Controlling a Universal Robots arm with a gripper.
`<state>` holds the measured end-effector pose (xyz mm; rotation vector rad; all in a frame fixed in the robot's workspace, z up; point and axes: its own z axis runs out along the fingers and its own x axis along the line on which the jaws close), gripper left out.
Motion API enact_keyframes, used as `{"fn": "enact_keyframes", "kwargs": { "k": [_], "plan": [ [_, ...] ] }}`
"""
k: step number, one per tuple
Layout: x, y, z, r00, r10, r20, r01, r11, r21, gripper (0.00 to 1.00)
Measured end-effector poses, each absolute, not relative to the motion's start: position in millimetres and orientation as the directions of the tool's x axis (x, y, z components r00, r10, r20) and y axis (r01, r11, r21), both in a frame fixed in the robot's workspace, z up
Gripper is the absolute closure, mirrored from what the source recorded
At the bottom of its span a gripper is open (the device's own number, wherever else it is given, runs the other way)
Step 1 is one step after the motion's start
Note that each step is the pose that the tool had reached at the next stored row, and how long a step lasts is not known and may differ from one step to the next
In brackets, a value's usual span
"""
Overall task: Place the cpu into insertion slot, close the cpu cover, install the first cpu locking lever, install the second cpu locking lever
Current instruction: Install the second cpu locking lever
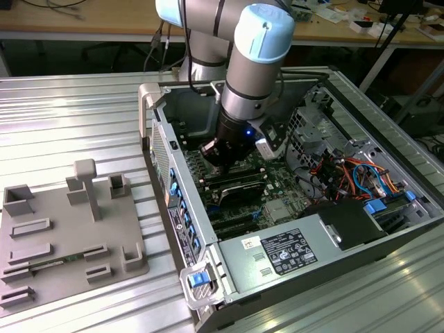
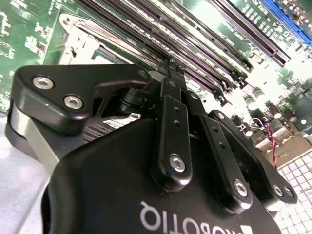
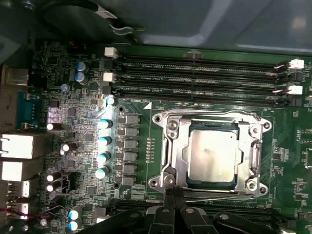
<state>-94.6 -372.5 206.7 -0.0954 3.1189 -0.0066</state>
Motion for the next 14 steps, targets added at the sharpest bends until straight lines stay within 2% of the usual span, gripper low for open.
{"fn": "enact_keyframes", "kwargs": {
  "k": [14],
  "plan": [
    [-104.5, -366.7, 206.7, -0.998, -0.061, -0.021, -0.061, 0.998, -0.005, 0.89]
  ]
}}
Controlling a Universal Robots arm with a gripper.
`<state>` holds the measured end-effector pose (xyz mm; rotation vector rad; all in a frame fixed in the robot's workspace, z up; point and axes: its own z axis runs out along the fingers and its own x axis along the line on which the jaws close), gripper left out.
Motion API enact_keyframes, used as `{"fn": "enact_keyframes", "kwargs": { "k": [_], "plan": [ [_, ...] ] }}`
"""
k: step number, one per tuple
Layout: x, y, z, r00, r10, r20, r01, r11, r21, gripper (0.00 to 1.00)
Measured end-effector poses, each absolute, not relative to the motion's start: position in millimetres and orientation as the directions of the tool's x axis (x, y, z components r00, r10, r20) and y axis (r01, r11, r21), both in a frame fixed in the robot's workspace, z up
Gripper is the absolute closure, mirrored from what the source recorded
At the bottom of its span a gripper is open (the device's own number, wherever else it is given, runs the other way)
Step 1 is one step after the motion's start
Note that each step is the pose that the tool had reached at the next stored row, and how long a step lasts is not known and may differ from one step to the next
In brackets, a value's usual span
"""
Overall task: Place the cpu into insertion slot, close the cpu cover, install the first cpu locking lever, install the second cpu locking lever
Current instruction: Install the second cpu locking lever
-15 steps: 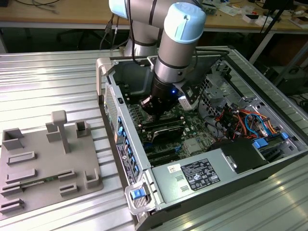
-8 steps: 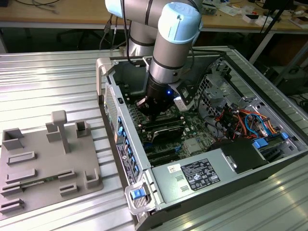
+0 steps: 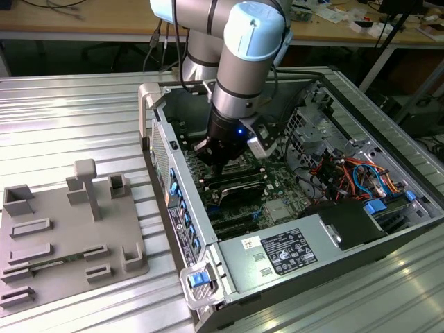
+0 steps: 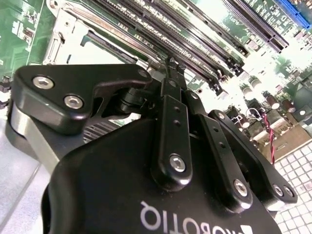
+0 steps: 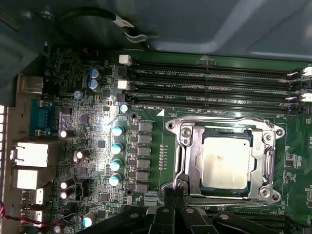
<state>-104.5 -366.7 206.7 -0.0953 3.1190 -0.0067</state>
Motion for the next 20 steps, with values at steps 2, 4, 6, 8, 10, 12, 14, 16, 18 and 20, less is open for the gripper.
{"fn": "enact_keyframes", "kwargs": {
  "k": [2, 4, 6, 8, 10, 12, 14, 16, 18, 20],
  "plan": [
    [-104.6, -366.5, 206.7, -0.998, -0.061, -0.021, -0.061, 0.998, -0.005, 0.89],
    [-104.6, -366.4, 206.7, -0.998, -0.061, -0.021, -0.061, 0.998, -0.004, 0.89],
    [-104.6, -366.4, 206.6, -0.998, -0.061, -0.021, -0.061, 0.998, -0.003, 0.89],
    [-104.6, -366.4, 206.7, -0.998, -0.061, -0.021, -0.061, 0.998, -0.003, 0.89],
    [-104.6, -366.4, 206.7, -0.998, -0.061, -0.021, -0.061, 0.998, 0.000, 0.89],
    [-104.6, -366.4, 206.7, -0.998, -0.061, -0.022, -0.061, 0.998, 0.003, 0.89],
    [-104.6, -366.3, 206.6, -0.998, -0.061, -0.022, -0.061, 0.998, 0.006, 0.89],
    [-104.6, -366.3, 206.5, -0.998, -0.061, -0.022, -0.061, 0.998, 0.007, 0.89],
    [-104.6, -366.0, 206.3, -0.998, -0.061, -0.022, -0.061, 0.998, 0.011, 0.89],
    [-104.6, -365.7, 206.2, -0.998, -0.061, -0.022, -0.061, 0.998, 0.013, 0.89]
  ]
}}
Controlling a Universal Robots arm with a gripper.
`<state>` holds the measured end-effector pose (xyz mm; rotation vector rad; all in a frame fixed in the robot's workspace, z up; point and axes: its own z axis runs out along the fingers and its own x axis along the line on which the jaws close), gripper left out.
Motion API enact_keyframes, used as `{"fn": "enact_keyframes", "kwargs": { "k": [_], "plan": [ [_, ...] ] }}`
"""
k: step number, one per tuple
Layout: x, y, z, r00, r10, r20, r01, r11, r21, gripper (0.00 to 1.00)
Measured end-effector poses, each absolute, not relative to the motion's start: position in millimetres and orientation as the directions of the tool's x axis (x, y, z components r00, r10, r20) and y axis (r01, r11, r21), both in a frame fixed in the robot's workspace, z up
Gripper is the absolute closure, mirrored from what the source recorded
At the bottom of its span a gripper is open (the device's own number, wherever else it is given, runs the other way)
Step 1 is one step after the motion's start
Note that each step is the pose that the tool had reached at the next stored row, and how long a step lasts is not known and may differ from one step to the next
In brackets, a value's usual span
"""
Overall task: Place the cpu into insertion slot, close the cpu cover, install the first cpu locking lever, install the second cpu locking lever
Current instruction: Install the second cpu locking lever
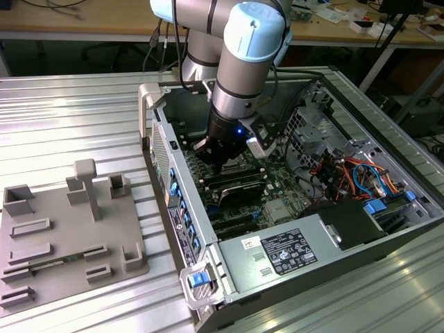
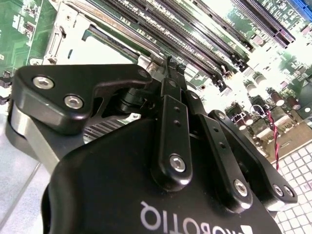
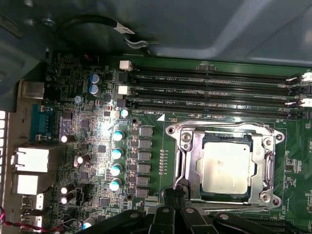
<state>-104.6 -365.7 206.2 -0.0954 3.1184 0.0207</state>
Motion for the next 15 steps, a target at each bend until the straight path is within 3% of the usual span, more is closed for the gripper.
{"fn": "enact_keyframes", "kwargs": {
  "k": [15],
  "plan": [
    [-104.7, -364.6, 200.4, -0.998, -0.060, -0.022, -0.061, 0.998, 0.021, 0.89]
  ]
}}
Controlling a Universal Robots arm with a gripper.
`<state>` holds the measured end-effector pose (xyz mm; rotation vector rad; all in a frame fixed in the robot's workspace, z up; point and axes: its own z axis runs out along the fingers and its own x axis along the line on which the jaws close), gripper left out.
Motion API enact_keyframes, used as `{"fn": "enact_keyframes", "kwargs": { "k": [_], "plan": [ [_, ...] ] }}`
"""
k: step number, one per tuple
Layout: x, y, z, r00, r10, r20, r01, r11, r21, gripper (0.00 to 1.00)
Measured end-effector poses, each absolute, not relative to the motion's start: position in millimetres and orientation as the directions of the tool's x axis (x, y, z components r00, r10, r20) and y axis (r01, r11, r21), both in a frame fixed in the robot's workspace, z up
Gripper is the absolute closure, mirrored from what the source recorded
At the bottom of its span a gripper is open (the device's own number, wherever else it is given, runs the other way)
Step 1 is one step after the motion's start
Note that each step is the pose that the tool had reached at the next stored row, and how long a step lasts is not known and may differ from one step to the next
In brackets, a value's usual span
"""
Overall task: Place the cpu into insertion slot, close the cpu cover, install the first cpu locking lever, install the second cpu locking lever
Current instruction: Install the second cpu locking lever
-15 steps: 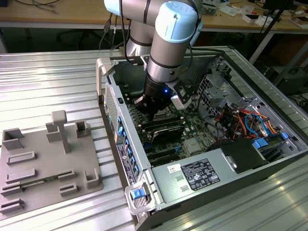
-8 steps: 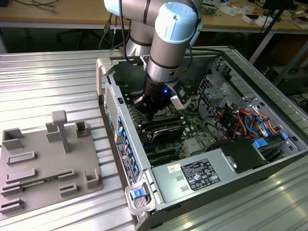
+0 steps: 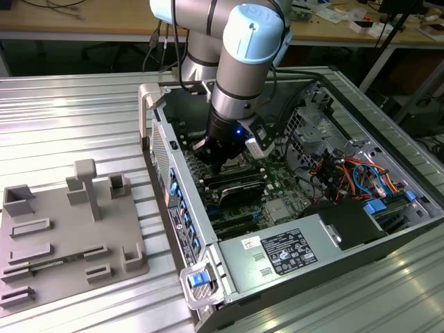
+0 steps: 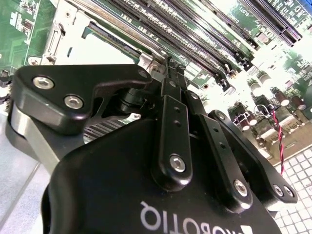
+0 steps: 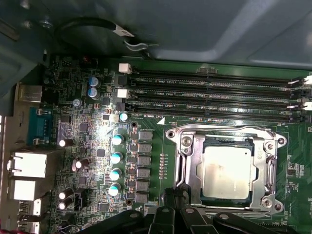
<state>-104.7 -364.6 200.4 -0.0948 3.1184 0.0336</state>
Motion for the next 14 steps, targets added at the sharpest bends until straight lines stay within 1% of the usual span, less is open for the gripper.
{"fn": "enact_keyframes", "kwargs": {
  "k": [4, 10, 14],
  "plan": [
    [-105.2, -365.3, 197.9, -0.998, -0.061, -0.021, -0.061, 0.998, 0.022, 0.89],
    [-106.0, -366.3, 199.4, -0.998, -0.060, -0.018, -0.061, 0.997, 0.052, 0.89],
    [-106.0, -366.3, 201.7, -0.998, -0.059, -0.022, -0.061, 0.996, 0.069, 0.89]
  ]
}}
